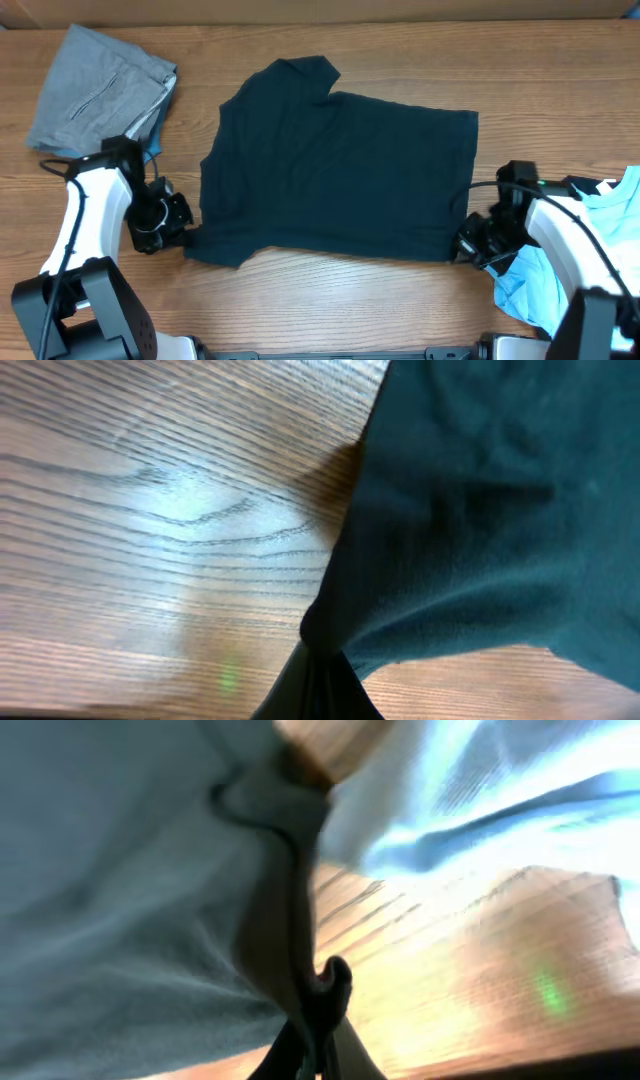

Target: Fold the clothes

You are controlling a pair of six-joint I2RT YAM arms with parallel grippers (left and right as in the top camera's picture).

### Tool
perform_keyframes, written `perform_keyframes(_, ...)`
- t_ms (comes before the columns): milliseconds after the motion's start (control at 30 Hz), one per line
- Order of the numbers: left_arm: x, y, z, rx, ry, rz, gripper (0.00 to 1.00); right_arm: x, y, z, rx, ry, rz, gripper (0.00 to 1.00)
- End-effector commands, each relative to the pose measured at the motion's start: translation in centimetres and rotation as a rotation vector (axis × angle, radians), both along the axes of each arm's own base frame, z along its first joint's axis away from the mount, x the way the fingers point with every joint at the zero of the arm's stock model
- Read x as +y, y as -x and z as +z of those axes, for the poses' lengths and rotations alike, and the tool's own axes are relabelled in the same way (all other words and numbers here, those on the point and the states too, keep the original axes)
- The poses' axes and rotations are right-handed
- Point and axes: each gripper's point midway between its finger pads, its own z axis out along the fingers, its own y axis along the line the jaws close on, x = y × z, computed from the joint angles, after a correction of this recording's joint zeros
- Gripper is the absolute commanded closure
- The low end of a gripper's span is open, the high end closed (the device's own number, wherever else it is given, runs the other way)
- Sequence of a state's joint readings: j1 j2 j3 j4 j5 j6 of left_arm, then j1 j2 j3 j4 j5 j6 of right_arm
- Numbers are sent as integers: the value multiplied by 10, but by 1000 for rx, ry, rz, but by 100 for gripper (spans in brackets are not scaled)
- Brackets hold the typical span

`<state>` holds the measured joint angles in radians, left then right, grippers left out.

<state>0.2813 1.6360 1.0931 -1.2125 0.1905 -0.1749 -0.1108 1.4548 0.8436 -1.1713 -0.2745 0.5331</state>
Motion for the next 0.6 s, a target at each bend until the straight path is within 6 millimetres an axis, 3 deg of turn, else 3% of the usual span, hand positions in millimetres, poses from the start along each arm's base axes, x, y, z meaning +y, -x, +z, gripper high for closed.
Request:
perform_keyframes(0, 7, -9, 15, -47, -21, -36, 96, -3, -8, 26, -94, 19, 19, 96)
perform_keyframes(167, 8, -11, 46, -113, -44, -48, 96, 12, 11, 45, -99, -60, 43, 96)
perform_keyframes(333, 16, -3, 91, -206, -136, -44, 96, 24, 42, 68, -95, -102, 61, 96)
perform_keyframes(467, 13, -10, 100, -270, -145, -57, 96, 23, 24, 75, -203, -92, 9, 96)
perform_keyframes(567, 10, -33, 102, -357, -157, -71, 96, 20, -6, 74, -291, -84, -33, 96)
